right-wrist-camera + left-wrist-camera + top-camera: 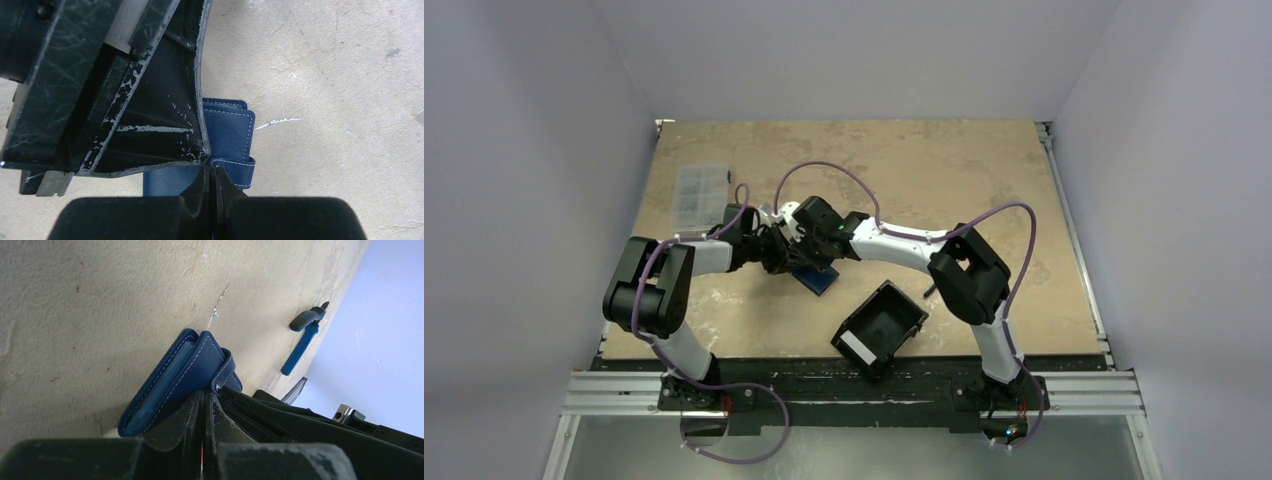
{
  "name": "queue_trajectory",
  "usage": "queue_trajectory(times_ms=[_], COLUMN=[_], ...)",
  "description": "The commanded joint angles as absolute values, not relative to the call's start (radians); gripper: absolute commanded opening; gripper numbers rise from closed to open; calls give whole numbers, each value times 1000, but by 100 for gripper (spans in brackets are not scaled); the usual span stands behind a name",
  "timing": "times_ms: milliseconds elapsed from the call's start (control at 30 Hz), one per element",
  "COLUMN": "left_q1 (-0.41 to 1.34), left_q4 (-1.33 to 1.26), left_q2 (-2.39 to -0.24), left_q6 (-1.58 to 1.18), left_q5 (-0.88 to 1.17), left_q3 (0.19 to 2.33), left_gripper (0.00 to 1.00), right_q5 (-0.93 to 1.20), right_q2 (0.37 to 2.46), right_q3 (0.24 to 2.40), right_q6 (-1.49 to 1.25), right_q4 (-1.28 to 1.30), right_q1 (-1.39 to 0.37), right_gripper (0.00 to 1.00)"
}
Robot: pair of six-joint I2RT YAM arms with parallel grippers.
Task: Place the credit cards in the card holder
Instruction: Close the card holder at the center of the board.
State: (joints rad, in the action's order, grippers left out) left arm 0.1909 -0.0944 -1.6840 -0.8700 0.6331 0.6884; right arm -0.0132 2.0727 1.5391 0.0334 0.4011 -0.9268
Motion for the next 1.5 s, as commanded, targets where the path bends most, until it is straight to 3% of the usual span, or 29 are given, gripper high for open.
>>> queue_trajectory(times_ms=[0,1100,1467], left_q1=[186,184,184], left_q4=[-91,-106,-108], left_q2=[-1704,-1718,-1720], left_q6=[-826,-836,-839], left_q5=[601,610,610], left_q3=[693,689,688], left_gripper=[2,2,2], right_q5=[-4,165,47], right_q2=[2038,2026,2046], right_q3=[1546,1474,1466], right_q6=[9,-30,-5], right_q4=[384,366,401], right_q1=[-917,-867,-869], right_gripper=[0,0,0])
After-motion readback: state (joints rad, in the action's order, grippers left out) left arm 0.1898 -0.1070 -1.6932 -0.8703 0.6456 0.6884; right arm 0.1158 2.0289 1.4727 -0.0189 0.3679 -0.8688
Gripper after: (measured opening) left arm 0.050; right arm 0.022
